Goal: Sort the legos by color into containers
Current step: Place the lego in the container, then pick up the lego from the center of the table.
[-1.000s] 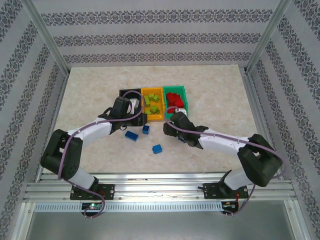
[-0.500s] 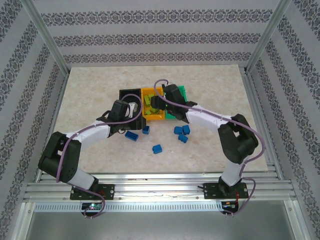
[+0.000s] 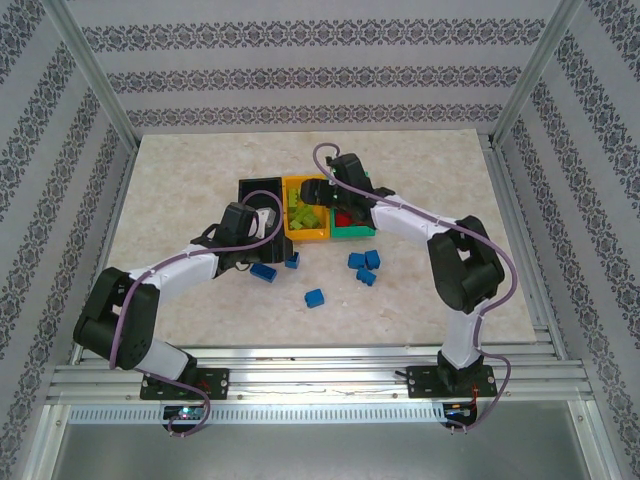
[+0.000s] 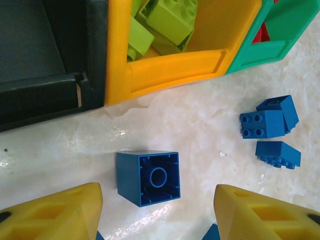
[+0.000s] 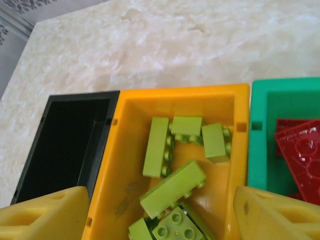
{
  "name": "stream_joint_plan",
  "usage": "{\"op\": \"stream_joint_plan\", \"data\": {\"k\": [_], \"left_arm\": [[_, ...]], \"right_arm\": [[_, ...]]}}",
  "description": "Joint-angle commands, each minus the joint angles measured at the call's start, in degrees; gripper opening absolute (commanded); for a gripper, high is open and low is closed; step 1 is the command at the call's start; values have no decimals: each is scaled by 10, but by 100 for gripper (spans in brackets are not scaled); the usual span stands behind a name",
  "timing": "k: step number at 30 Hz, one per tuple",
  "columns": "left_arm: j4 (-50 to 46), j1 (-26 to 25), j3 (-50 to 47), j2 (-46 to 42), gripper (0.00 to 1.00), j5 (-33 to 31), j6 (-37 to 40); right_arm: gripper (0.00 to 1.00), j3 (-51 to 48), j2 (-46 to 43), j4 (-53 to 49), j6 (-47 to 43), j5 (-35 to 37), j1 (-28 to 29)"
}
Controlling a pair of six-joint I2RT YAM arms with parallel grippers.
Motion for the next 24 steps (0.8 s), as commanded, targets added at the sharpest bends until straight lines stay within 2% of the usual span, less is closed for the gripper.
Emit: {"op": "stream_joint_plan", "data": {"k": [1,7,10,13,24], "left_arm": [[17,7,7,19,61,27,-8],[23,7,13,31,61,34,5],[32,6,9,32,67,35,13],[26,6,16,39,68,36,17],[-11,-7,45,56,68,39,29]], "right_arm": [[76,-49,-51,7,-7,-2,4],[76,-158,-128,18,-14,36,9],[76,-212,-169,25,-11,65,9],[76,-259,-203,39,-3,89,10],[76,-328,-252,42,-7,120,7]]}}
